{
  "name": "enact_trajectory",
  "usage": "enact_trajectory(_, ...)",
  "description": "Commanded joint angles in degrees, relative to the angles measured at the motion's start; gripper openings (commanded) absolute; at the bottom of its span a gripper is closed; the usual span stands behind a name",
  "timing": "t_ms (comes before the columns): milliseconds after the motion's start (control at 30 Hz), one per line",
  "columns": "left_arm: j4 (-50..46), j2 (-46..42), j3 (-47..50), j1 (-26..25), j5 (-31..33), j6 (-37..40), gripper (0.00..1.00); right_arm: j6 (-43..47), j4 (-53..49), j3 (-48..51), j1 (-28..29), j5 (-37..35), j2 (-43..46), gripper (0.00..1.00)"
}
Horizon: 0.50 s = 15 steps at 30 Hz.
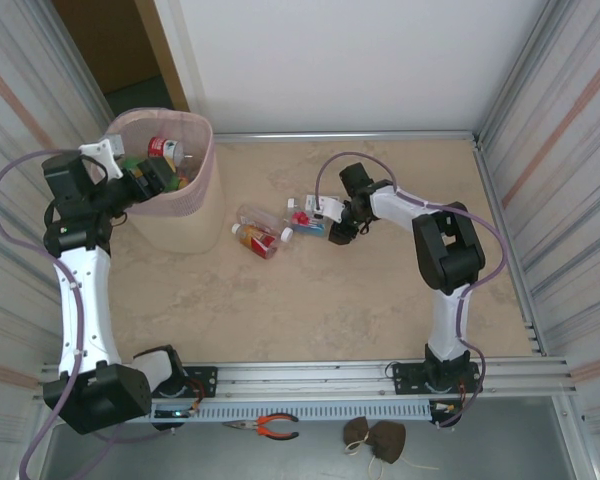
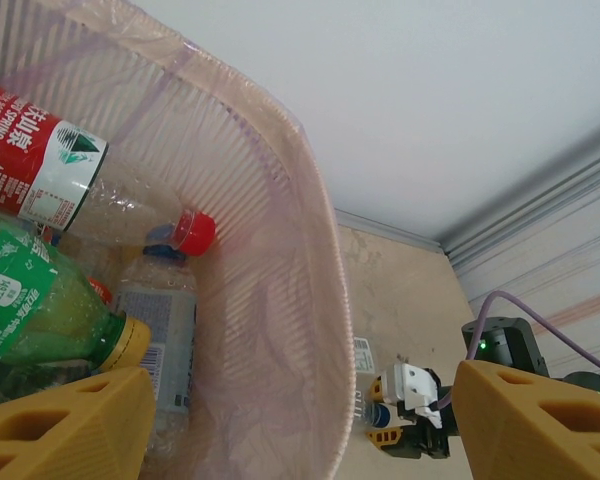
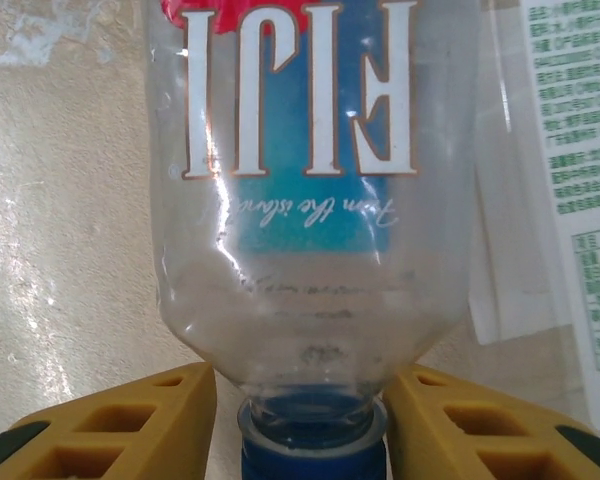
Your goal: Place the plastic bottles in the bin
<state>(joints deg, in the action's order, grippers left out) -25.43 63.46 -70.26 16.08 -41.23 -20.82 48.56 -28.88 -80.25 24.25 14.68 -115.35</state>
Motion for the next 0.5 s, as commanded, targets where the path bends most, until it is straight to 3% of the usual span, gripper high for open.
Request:
enact_trajectory(0,1.09,-1.66,0.79,0.36,-1.66,-0.45,0.78,0.84,-1.44,0.58,0.63,0.64,-1.35,0.43)
enact_trajectory(467,0.91,-2.03,0.91,0.38,-1.81,-0.45,0.78,0.58,-1.22,1.65,0.62,0.06,-1.80,0.35)
